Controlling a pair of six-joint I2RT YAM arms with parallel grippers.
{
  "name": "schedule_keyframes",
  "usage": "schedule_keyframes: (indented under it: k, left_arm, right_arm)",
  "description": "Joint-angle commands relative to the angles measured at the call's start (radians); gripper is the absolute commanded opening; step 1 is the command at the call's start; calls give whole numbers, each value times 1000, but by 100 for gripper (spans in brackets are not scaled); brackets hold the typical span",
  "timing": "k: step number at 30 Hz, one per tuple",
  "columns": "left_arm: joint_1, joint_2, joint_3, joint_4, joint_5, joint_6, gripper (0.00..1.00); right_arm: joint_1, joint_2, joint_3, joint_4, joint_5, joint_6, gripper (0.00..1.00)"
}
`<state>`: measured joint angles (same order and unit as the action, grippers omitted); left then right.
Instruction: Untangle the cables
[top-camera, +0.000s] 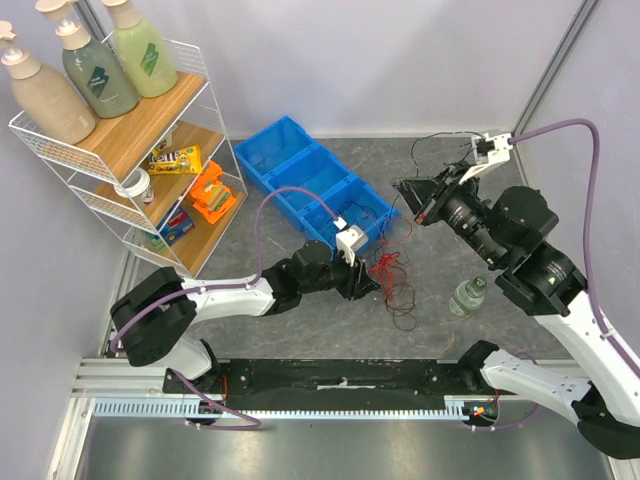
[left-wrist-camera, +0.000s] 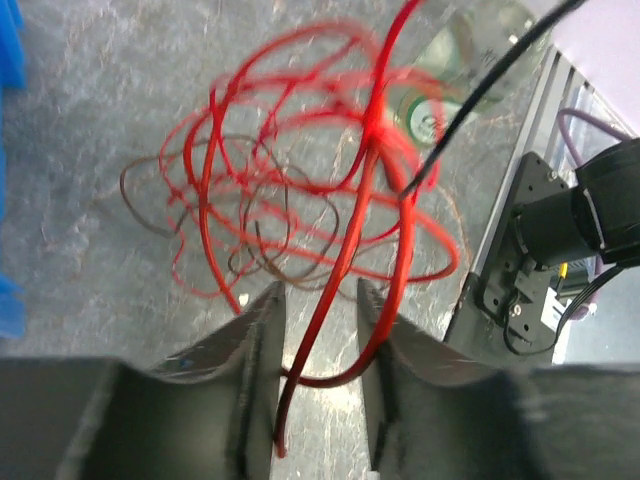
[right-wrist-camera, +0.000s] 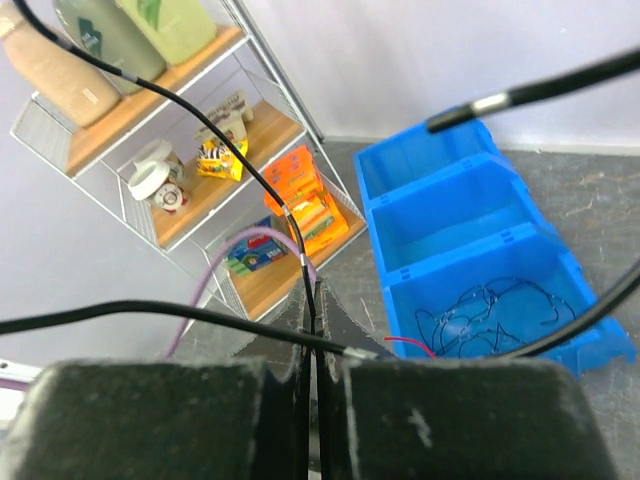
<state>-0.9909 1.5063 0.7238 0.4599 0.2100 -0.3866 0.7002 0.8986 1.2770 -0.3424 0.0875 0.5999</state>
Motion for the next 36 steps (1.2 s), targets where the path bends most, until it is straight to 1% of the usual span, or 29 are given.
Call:
schedule_keyframes:
  k: [1, 4, 6, 9, 12, 18, 20, 21, 24, 26, 31, 33, 36]
  left_arm:
    - [-11, 15, -53, 26, -21, -58, 35]
    - [-15, 11, -95, 5, -20, -75, 16]
    - [-17, 11, -112, -36, -50, -95, 2]
    - [-17, -3, -152, -73, -98, -132, 2]
    - [-17, -37, -205, -78, -138, -159, 2]
    - [-17, -130, -261, -124, -201, -167, 2]
    - [-15, -146, -268, -150, -207, -173, 2]
    - [-17, -155, -271, -170, -236, -176, 2]
    - [-17, -190, -299, -193, -239, -192, 2]
    - [-17, -224, -313, -205, -233, -193, 2]
    - [-15, -317, -302, -288, -256, -193, 2]
    - [-17, -348, -279, -334, -262, -190, 4]
    - [-17, -392, -262, -383, -267, -186, 6]
  right_arm:
    - [-4, 11, 113, 49, 61, -70, 0]
    - [-2, 40, 214, 33, 124, -124, 0]
    - [-2, 72, 289, 26, 182, -176, 0]
    - [-2, 117, 418, 14, 274, -236, 0]
    - [-2, 148, 516, 16, 323, -288, 0]
    - [-2, 198, 657, 51, 386, -379, 0]
    - [-4, 214, 688, 81, 405, -413, 0]
    - [-2, 221, 699, 95, 414, -431, 0]
    - [-4, 264, 746, 100, 435, -471, 0]
    - [-4, 279, 733, 102, 440, -471, 0]
    - [-4, 321, 590, 98, 384, -398, 0]
    - [-2, 344, 535, 100, 351, -364, 0]
    - [-4, 394, 493, 77, 260, -316, 0]
